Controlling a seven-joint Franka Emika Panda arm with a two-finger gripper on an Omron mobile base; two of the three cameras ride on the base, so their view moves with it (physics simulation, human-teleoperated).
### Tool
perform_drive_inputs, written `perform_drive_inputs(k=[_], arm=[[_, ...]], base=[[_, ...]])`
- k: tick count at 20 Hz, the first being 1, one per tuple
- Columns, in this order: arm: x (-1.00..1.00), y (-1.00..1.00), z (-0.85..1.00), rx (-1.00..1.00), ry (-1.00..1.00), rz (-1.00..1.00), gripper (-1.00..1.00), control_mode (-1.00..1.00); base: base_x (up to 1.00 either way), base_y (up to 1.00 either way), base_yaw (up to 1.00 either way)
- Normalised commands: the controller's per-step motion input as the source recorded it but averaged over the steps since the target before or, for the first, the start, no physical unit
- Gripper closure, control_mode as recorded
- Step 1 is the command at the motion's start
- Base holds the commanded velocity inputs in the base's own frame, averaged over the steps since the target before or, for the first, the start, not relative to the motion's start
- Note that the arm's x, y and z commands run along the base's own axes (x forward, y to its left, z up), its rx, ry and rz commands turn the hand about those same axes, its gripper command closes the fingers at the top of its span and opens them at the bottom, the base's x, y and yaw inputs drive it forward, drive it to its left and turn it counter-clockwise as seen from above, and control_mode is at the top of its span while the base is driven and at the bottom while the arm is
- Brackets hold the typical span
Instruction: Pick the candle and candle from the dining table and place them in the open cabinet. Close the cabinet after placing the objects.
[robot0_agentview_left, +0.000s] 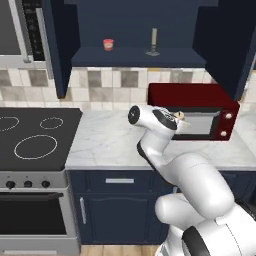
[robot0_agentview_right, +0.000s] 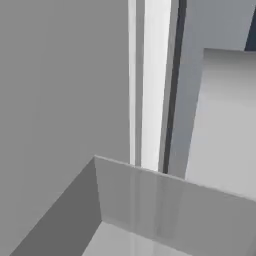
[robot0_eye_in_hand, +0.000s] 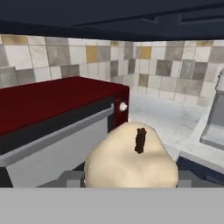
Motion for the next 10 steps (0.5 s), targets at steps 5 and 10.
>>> perform_drive_inputs(k=[5,10], arm=[[0.0,0.0,0.0,0.0,0.0,0.0,1.0,1.0],[0.0,0.0,0.0,0.0,0.0,0.0,1.0,1.0]], base=[[0.77,0.06,0.0],[0.68,0.31,0.0]])
